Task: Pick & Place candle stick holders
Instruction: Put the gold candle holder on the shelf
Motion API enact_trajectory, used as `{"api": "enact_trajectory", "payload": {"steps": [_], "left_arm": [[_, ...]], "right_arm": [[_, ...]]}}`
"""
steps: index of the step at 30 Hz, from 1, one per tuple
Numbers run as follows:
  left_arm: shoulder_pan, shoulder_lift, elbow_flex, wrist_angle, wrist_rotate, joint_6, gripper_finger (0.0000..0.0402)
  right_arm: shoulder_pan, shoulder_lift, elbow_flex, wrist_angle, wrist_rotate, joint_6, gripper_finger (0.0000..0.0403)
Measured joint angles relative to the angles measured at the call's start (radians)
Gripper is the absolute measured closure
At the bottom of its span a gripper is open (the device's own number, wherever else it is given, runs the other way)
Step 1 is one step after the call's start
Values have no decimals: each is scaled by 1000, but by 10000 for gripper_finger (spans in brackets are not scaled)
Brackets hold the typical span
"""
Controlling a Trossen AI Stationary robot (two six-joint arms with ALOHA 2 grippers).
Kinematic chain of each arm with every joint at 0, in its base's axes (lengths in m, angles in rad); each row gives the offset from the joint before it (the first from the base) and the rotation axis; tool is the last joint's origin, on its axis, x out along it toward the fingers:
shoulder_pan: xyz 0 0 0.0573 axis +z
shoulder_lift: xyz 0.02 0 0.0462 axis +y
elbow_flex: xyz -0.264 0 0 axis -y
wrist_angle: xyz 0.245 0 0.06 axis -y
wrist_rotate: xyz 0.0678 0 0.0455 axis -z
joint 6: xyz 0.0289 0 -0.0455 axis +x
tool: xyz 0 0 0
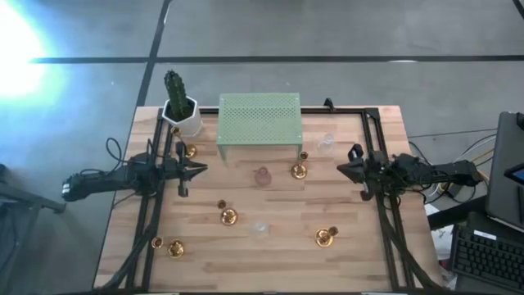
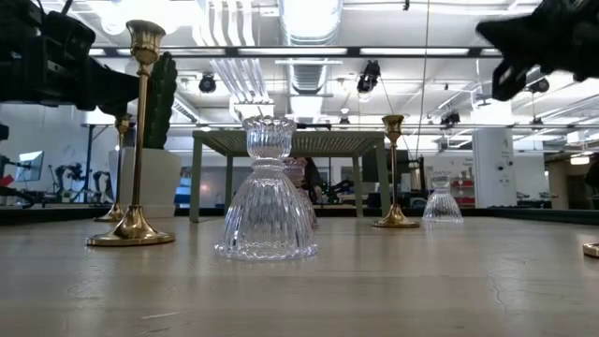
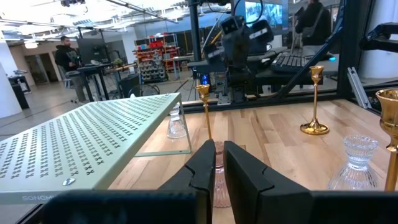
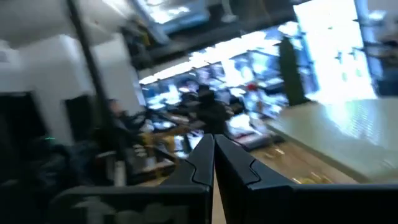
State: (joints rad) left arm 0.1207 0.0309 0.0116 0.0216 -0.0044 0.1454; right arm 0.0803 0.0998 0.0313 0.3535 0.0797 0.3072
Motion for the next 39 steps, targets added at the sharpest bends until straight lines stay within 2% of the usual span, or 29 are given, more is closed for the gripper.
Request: {"api": "enact_trajectory", "payload": {"steps": [8, 15, 23, 32, 39], "left_arm": [[0, 0, 0, 0, 0, 0, 364], [0, 0, 0, 0, 0, 0, 364], [0, 0, 0, 0, 0, 0, 364], [0, 0, 0, 0, 0, 0, 364], [0, 0, 0, 0, 0, 0, 364]], "right_arm": [[0, 14, 149, -29, -91, -76, 394], [0, 62, 356, -305, -78, -158, 394], [0, 166, 561, -584, -77, -135, 394], [0, 353, 738, -776, -50, -105, 394], [-1, 536, 891, -977, -51, -215, 394]]}}
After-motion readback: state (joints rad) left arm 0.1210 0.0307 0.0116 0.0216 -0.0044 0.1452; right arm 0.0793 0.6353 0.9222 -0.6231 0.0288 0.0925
